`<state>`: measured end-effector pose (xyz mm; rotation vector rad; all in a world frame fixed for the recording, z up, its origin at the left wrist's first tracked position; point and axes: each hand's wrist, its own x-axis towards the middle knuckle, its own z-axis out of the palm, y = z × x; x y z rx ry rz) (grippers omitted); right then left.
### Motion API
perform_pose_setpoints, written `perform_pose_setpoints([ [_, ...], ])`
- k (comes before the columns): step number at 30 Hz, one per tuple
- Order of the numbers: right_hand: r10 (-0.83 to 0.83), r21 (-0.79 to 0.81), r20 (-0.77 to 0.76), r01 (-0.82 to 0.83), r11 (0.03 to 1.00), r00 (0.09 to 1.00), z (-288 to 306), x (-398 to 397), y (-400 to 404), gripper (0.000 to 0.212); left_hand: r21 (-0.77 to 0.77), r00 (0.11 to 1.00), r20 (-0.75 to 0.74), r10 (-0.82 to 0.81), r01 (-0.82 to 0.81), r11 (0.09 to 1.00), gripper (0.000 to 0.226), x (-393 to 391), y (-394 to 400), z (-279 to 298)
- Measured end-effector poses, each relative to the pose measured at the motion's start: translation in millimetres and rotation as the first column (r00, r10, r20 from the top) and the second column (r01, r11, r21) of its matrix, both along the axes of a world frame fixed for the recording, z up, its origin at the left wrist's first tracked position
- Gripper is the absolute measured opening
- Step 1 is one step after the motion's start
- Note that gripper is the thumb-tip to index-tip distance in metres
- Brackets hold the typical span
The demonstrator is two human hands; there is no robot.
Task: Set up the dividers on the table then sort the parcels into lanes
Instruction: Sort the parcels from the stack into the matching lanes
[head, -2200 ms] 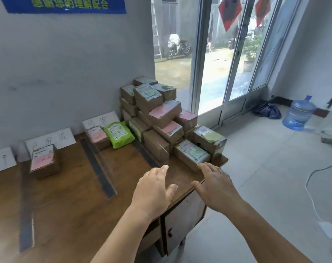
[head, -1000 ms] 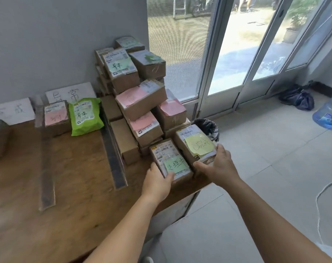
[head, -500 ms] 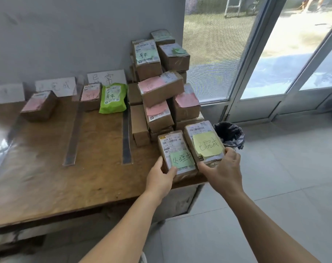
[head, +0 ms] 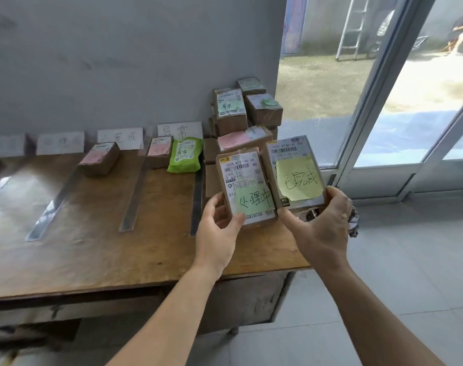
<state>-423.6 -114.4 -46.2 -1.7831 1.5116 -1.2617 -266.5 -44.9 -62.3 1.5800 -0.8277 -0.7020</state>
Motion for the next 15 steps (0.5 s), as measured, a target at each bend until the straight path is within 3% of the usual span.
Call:
perform_pose_setpoints([
  [5, 0.075, -0.043, 0.063, -0.072, 0.996, 0.995, 20.6, 39.7, 4.9, 0.088, -0.094, 0.997, 0.022, 0.08, -0.078, 0.993, 0.049, 32.8, 12.4, 23.1],
  [15, 0.211, -0.032, 0.043, -0.21, 0.977, 0.977, 43.5, 175.3, 41.1, 0.093, -0.123, 0.974, 0.023, 0.224, -0.22, 0.968, 0.055, 153.9, 64.5, 41.2],
])
